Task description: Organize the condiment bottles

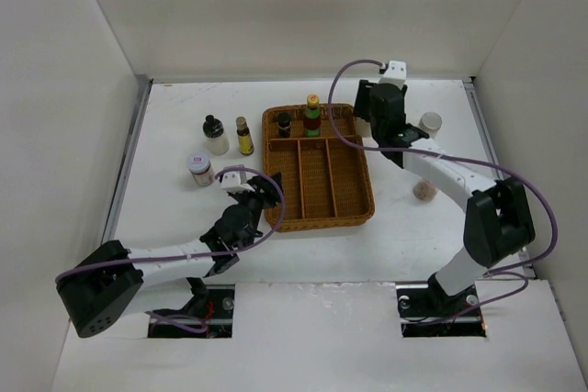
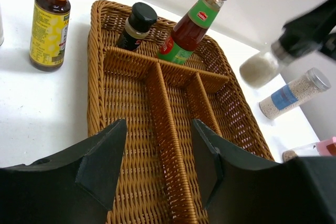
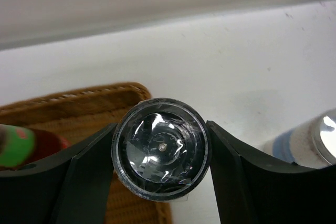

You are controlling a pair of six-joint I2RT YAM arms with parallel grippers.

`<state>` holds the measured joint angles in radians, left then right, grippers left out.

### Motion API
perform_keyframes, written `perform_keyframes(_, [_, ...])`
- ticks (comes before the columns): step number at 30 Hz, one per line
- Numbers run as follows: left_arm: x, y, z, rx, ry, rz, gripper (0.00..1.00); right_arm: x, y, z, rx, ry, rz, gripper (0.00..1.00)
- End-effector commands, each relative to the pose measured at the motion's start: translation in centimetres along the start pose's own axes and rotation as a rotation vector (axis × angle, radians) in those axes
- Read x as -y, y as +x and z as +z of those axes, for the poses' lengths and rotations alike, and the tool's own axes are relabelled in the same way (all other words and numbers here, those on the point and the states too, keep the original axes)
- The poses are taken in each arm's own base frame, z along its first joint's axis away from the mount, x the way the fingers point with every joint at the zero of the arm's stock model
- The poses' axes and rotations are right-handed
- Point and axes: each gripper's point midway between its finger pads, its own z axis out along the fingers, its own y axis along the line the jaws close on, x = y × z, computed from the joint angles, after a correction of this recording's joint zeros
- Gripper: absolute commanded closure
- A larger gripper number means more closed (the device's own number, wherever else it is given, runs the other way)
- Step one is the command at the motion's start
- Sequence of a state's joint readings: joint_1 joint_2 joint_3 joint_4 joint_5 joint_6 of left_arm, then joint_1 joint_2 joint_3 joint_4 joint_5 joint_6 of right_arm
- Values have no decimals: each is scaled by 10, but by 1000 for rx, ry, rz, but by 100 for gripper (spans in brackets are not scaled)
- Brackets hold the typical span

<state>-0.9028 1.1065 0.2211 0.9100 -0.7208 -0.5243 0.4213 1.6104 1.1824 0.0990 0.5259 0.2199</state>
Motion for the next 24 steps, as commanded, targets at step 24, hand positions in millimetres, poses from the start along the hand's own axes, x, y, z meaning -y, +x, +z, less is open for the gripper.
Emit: perform_keyframes(24, [16, -16, 9, 43, 29, -54, 49, -100, 15, 37, 74, -172, 135, 41])
